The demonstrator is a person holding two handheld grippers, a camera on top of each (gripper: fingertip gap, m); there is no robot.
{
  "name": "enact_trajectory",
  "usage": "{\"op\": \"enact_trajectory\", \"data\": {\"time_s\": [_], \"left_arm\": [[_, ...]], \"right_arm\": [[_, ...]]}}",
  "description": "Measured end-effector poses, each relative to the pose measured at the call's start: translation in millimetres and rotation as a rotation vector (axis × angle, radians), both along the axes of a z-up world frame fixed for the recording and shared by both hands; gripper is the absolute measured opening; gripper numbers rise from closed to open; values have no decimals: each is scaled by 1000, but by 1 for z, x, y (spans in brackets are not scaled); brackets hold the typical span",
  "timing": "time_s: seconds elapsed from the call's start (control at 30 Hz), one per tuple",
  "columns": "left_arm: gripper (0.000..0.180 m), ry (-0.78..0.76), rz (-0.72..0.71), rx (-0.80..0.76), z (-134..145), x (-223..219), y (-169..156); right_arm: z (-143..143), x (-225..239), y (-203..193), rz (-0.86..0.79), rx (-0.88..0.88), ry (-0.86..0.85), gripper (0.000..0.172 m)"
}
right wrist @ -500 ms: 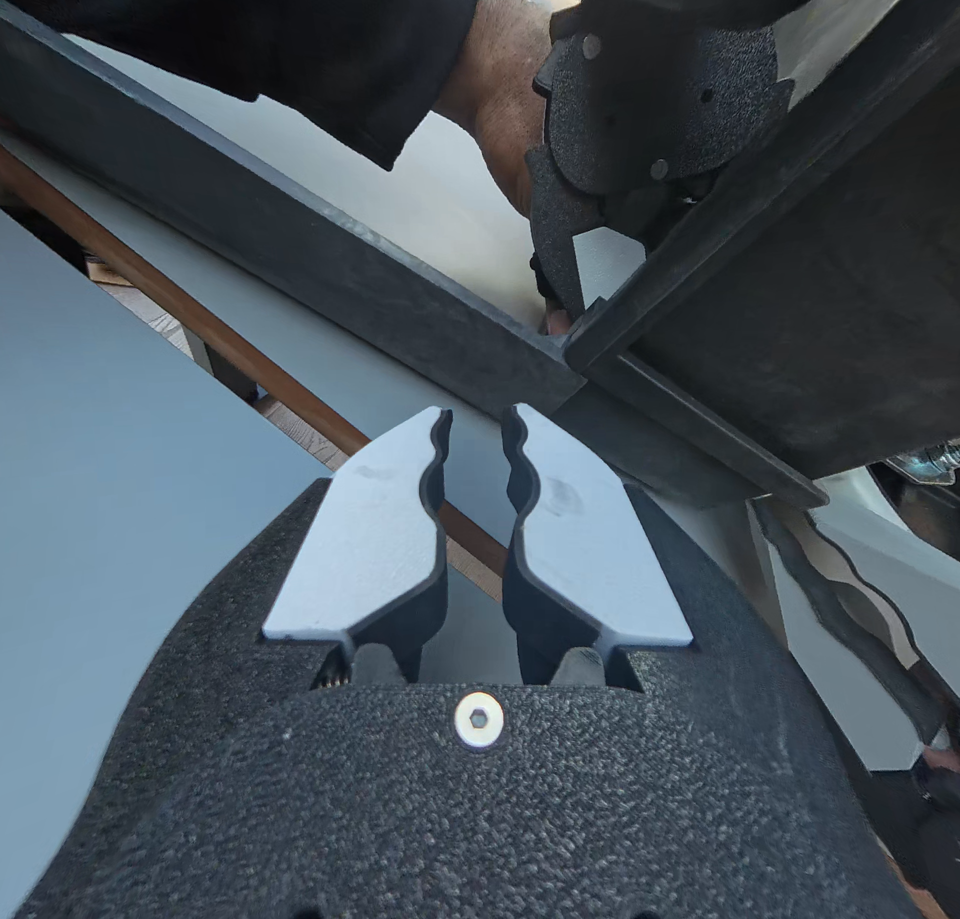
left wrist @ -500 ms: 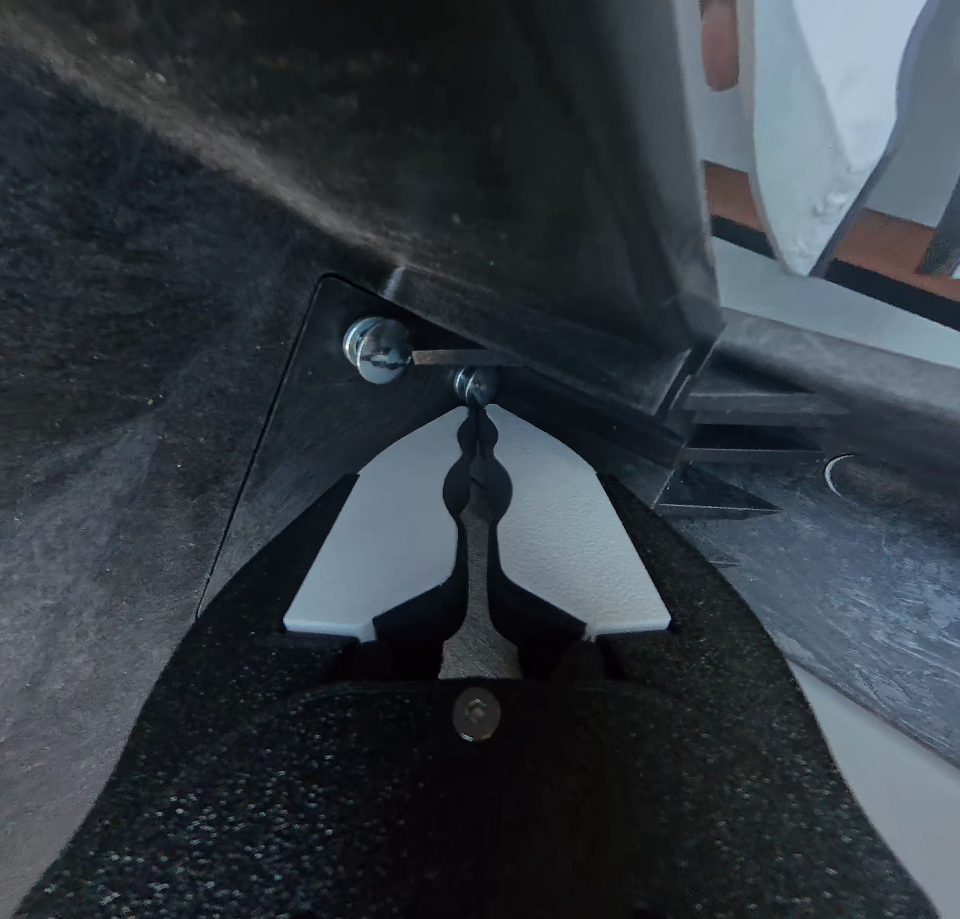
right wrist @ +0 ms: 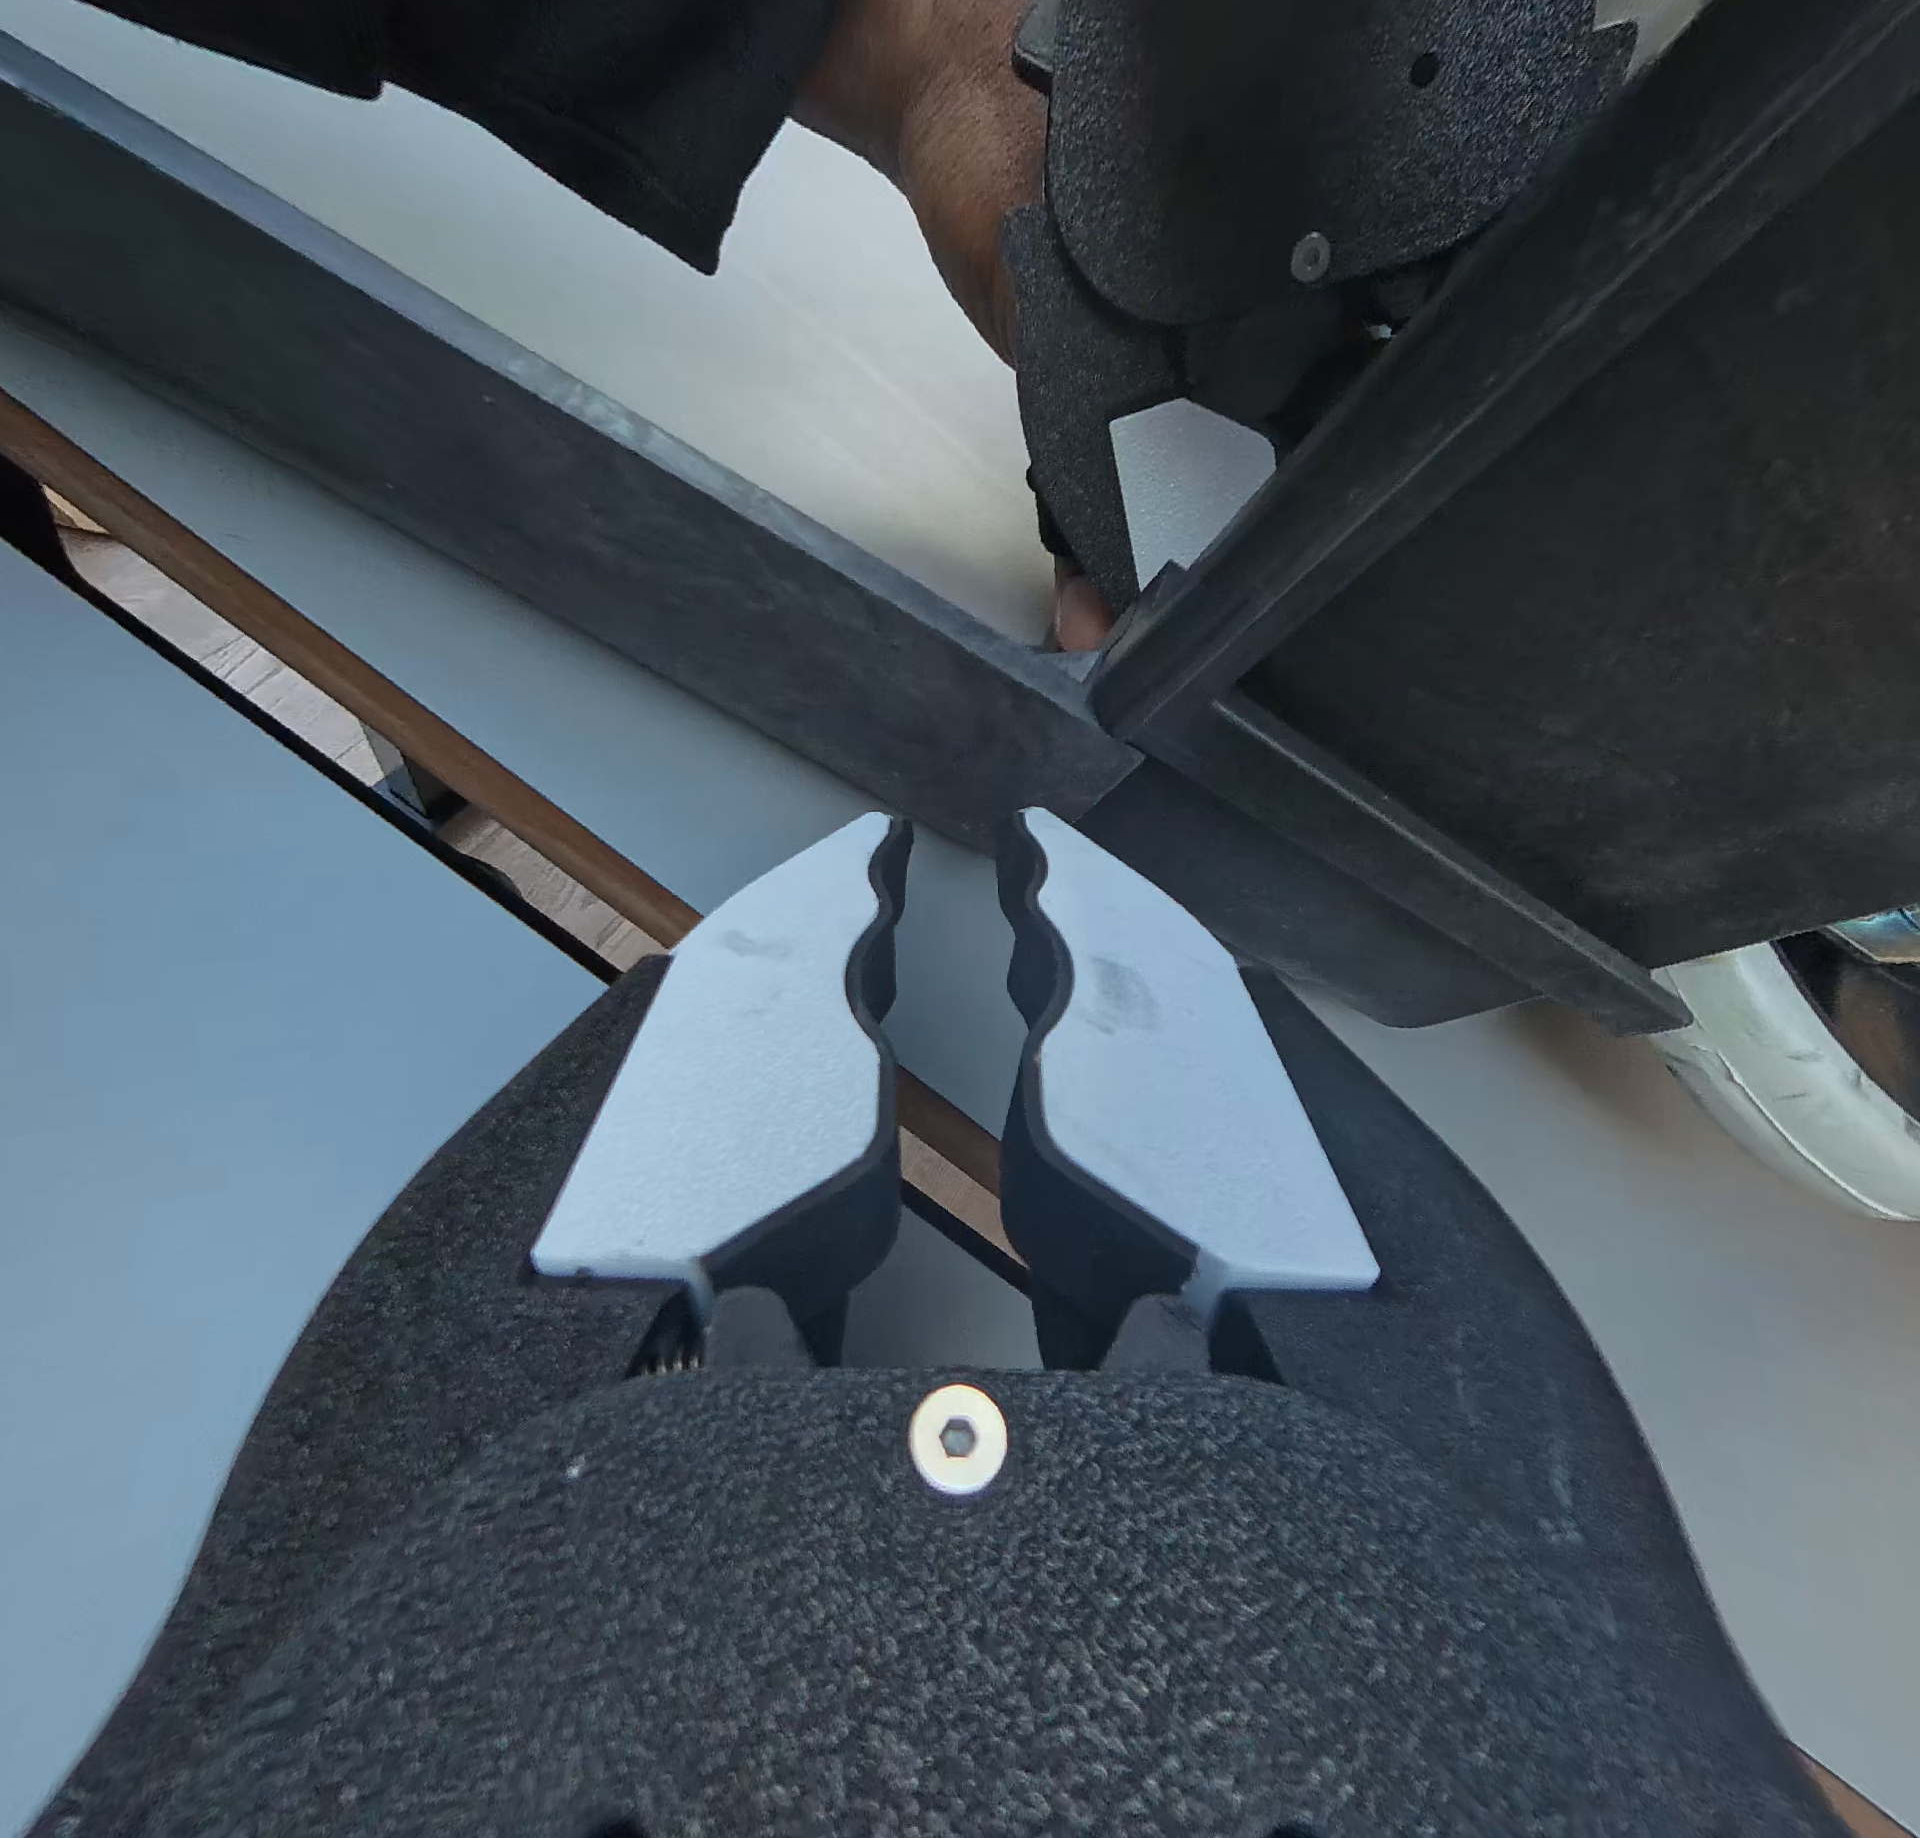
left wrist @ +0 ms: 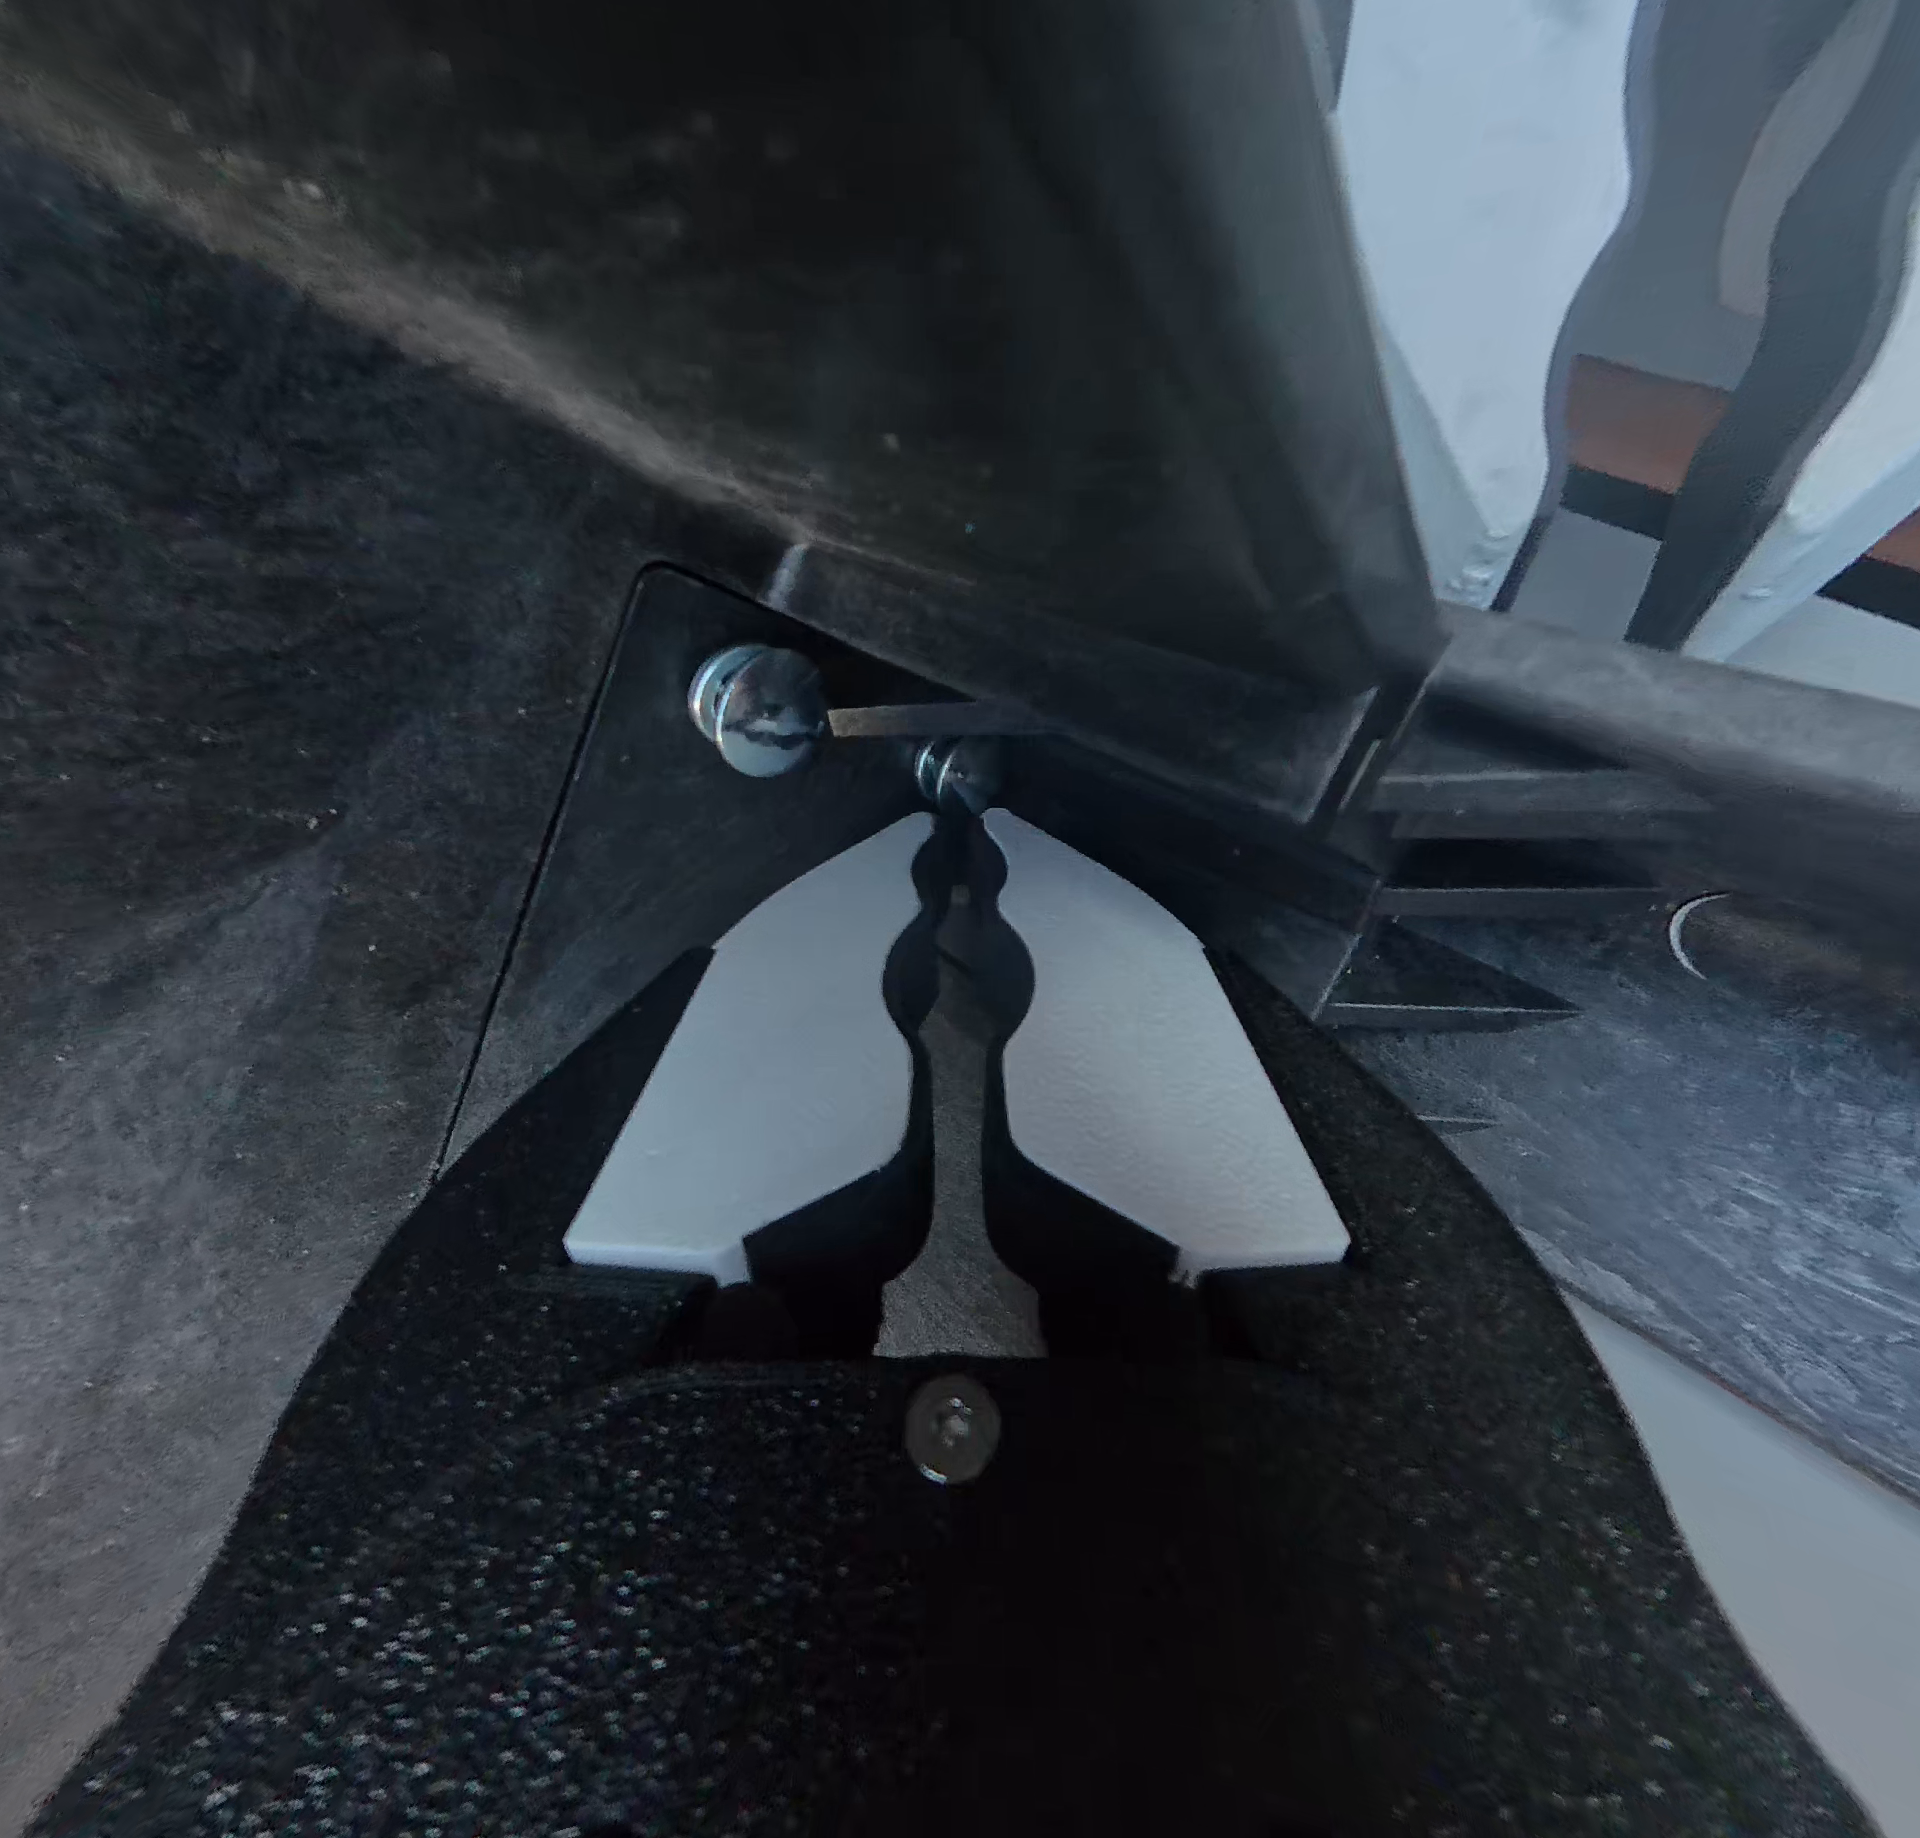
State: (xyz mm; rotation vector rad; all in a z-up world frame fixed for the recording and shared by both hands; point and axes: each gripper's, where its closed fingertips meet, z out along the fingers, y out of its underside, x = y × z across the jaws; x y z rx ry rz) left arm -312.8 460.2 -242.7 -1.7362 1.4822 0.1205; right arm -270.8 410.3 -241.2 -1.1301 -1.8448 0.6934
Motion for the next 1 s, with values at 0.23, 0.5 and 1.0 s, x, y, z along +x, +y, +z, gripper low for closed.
{"op": "enact_trajectory", "data": {"time_s": [0.23, 0.5, 1.0], "left_arm": [[3, 22, -6, 14, 0, 0, 0], [5, 39, -18, 12, 3, 1, -1], [3, 45, 3, 28, 1, -1, 0]], "right_arm": [[0, 1, -2, 15, -12, -5, 17], [1, 2, -1, 24, -31, 3, 17], [18, 52, 45, -92, 16, 24, 16]]}}
